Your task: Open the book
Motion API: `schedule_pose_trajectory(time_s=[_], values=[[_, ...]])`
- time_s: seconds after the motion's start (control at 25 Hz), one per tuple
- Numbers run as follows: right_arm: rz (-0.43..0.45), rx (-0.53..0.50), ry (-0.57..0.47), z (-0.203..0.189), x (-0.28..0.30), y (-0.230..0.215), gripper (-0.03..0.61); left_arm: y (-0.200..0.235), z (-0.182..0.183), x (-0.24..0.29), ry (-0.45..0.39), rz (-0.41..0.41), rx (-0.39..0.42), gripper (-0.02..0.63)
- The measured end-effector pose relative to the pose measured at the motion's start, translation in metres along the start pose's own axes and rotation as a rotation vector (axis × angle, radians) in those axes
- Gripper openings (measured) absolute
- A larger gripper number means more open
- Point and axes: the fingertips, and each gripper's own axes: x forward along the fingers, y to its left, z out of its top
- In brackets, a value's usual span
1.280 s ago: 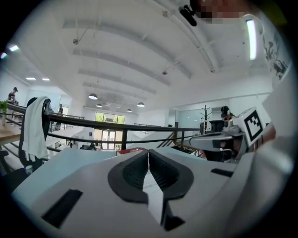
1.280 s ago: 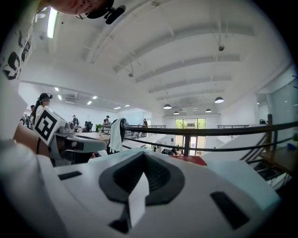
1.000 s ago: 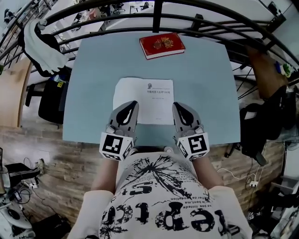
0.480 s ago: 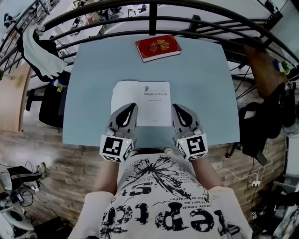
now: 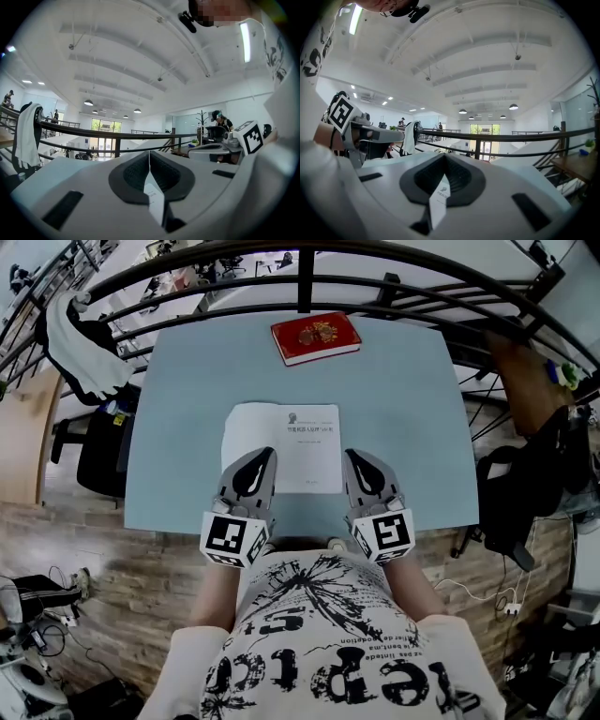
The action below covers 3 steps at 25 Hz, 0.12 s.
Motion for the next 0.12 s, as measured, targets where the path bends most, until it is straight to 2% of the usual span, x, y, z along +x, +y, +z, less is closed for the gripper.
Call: schedule_pose_trajectory(time_s=[0.12], values=[[0.002, 0.003, 0.003, -0.0017, -0.0013, 0.0012, 0.009, 0.0012, 0.0002, -0.0028, 0.002, 0.008, -0.003, 0.021]])
